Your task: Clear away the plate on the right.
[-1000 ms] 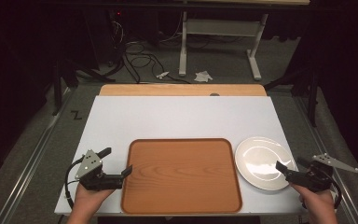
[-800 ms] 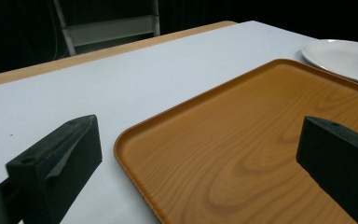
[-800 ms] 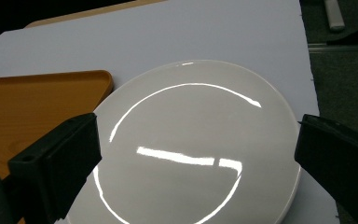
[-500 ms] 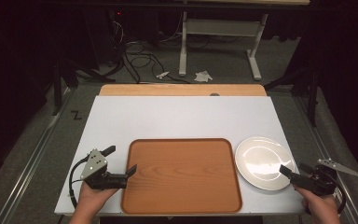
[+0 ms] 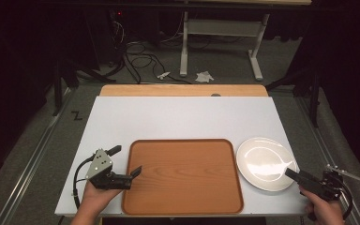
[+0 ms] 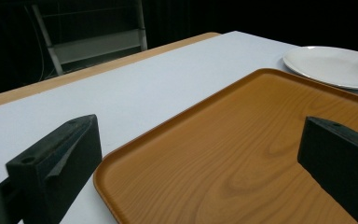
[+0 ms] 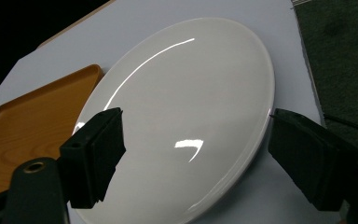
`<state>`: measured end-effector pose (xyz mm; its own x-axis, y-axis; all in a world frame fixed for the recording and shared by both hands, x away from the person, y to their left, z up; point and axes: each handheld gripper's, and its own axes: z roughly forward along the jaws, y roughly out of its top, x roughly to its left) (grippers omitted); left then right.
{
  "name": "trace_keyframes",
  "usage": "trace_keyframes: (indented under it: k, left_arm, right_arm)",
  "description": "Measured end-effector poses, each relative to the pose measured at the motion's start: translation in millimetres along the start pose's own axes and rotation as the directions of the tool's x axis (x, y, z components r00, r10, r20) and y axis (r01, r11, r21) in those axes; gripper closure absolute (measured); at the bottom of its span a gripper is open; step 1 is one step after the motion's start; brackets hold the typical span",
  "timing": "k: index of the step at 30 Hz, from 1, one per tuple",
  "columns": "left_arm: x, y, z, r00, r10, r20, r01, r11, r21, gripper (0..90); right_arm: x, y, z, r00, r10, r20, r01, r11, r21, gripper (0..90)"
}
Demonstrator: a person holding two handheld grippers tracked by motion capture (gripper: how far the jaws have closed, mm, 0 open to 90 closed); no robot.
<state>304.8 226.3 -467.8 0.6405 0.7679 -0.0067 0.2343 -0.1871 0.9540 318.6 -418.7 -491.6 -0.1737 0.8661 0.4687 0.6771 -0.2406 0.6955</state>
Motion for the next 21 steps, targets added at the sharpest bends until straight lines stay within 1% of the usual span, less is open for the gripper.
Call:
trace_keyframes:
  k: [1, 3, 5, 6, 7, 8, 11, 12, 16, 17, 18, 19, 20, 21]
  left_arm:
    - [0.0, 0.1, 0.2, 1.0000, 0.000, 0.001, 0.000, 1.0000, 0.000, 0.2]
    - [-0.1, 0.1, 0.6, 1.0000, 0.000, 0.002, 0.000, 1.0000, 0.001, 0.2]
    - [-0.4, 0.2, 1.1, 1.0000, 0.001, 0.004, -0.001, 1.0000, -0.001, 0.2]
    - [-0.6, 0.3, 1.3, 1.0000, 0.002, 0.006, -0.002, 1.0000, -0.001, 0.2]
    - [-0.9, 0.3, 1.5, 1.0000, 0.002, 0.008, -0.002, 1.0000, 0.000, 0.2]
    - [-1.1, 0.3, 1.8, 0.9999, 0.003, 0.010, -0.003, 1.0000, 0.001, 0.2]
    - [-1.7, 0.2, 2.5, 0.9999, 0.009, 0.013, -0.009, 0.9999, 0.005, 0.3]
    - [-1.8, 0.2, 2.7, 0.9999, 0.009, 0.014, -0.009, 0.9999, 0.005, 0.2]
    - [-2.3, 0.4, 2.2, 0.9999, 0.008, 0.013, -0.008, 1.0000, -0.001, 0.2]
    - [-2.3, 0.4, 2.0, 0.9999, 0.007, 0.013, -0.007, 1.0000, -0.003, 0.2]
    - [-2.5, 0.5, 1.8, 0.9999, 0.003, 0.015, -0.003, 1.0000, -0.006, 0.2]
    - [-2.5, 0.4, 1.6, 0.9999, 0.001, 0.014, -0.001, 1.0000, -0.008, 0.2]
    - [-2.6, 0.4, 1.6, 0.9999, 0.000, 0.013, 0.000, 1.0000, -0.009, 0.2]
    - [-2.8, 0.3, 1.7, 0.9999, -0.001, 0.012, 0.001, 1.0000, -0.009, 0.2]
  right_arm:
    - [-1.1, -1.1, 0.4, 0.9997, 0.024, -0.008, -0.024, 1.000, 0.007, 21.2]
    - [-2.4, -1.7, 0.9, 0.9996, 0.027, -0.012, -0.027, 1.000, 0.010, 21.5]
    - [-5.1, -3.2, 2.3, 0.9984, 0.050, -0.025, -0.050, 0.998, 0.023, 22.6]
    - [-5.1, -3.2, 2.3, 0.9984, 0.050, -0.025, -0.050, 0.998, 0.023, 22.6]
    - [-6.8, -3.8, 2.4, 0.9973, 0.065, -0.034, -0.065, 0.998, 0.027, 23.3]
    - [-6.8, -3.8, 2.4, 0.9973, 0.065, -0.034, -0.065, 0.998, 0.027, 23.3]
    - [-7.9, -4.3, 2.2, 0.9944, 0.098, -0.041, -0.096, 0.995, 0.035, 24.3]
    - [-9.0, -4.5, 2.5, 0.9945, 0.095, -0.043, -0.094, 0.995, 0.033, 24.5]
    - [-11.7, -5.3, 3.3, 0.9917, 0.116, -0.055, -0.114, 0.993, 0.037, 24.9]
    - [-11.4, -5.5, 3.4, 0.9894, 0.134, -0.055, -0.132, 0.990, 0.046, 24.9]
    - [-11.8, -5.7, 3.5, 0.9891, 0.137, -0.054, -0.134, 0.990, 0.050, 25.0]
    - [-12.7, -6.2, 4.1, 0.9890, 0.135, -0.060, -0.132, 0.990, 0.048, 25.1]
    - [-14.1, -6.7, 4.5, 0.9871, 0.144, -0.070, -0.140, 0.989, 0.052, 26.4]
    - [-14.1, -6.7, 4.5, 0.9871, 0.144, -0.070, -0.140, 0.989, 0.052, 26.4]
